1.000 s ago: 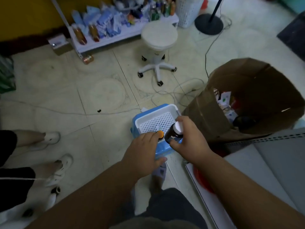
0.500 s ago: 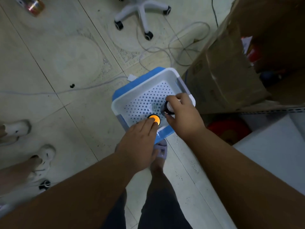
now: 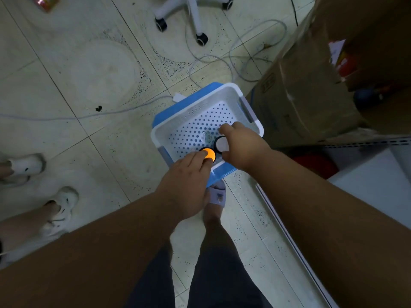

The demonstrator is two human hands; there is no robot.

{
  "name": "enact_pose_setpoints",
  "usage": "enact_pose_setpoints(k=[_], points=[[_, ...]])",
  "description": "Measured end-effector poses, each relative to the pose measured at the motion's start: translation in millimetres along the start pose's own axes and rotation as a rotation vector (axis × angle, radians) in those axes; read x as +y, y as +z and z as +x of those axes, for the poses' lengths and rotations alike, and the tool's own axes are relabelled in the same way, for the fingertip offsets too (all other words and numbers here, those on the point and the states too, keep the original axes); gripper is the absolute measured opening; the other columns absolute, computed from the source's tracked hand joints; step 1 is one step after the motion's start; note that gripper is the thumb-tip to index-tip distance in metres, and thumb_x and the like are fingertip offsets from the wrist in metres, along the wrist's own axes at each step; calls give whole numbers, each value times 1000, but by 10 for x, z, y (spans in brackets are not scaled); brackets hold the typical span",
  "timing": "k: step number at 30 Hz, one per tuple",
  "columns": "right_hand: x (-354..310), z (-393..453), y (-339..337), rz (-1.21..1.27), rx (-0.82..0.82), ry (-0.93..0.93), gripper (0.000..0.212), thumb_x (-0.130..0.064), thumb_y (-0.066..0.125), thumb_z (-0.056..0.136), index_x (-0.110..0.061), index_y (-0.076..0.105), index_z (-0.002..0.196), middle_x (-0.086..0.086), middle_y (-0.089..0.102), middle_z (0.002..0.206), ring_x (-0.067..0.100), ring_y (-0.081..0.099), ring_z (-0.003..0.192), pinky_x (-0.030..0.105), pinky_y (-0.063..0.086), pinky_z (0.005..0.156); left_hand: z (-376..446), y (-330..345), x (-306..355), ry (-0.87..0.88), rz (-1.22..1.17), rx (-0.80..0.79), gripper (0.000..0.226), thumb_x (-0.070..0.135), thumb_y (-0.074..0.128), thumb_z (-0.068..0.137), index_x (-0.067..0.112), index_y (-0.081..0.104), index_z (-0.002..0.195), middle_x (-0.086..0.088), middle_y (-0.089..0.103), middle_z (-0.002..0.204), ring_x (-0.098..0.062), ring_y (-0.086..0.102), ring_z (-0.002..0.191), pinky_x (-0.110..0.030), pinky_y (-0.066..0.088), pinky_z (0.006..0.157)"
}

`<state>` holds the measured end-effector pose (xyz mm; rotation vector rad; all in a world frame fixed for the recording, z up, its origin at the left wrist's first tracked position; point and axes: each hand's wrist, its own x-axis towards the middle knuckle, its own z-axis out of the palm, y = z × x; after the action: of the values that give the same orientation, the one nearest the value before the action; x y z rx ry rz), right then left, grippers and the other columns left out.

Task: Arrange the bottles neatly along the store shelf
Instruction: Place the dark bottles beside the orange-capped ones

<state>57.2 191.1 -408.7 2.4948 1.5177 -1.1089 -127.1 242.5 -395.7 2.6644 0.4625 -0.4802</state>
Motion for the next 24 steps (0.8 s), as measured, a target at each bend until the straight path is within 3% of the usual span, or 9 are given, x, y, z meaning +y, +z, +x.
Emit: enact_pose_setpoints(k=[4,7,15,19,24], points=[[-232,-589,-427,74,116,16,52,-23,66,84,-13,46,130,14,48,123,34,52,108,43,48,82,-201,-421,101,54,45,16,53,43,68,76,14,57,119,-7,56,113,-24,52,101,-37,44,81],[-520,-1232,-782,138,246,47,49,-23,66,82,-15,50,128,11,49,123,31,53,104,42,48,81,-426,-855,211,109,75,41,50,42,71,74,13,60,113,-7,58,102,-26,55,92,-39,45,72],[-1490,-2914,-1294,134,599,266,47,-28,67,77,-21,56,121,4,51,114,27,55,100,35,47,82,-948,-1606,554,330,90,79,46,45,61,85,17,56,121,-6,56,110,-28,53,103,-42,45,87],[-1839,-3787,-1167,161,728,490,46,-33,67,81,-26,52,124,-2,49,120,19,51,102,26,36,75,-1235,-1852,1004,529,100,77,47,51,60,83,18,59,117,-6,58,106,-29,55,99,-44,47,84],[-2040,-4881,-897,206,882,723,49,-33,69,82,-29,49,127,-5,48,125,17,51,106,27,43,83,-1801,-1983,1808,817,90,96,46,50,60,81,20,61,116,0,59,106,-23,55,94,-42,50,80]])
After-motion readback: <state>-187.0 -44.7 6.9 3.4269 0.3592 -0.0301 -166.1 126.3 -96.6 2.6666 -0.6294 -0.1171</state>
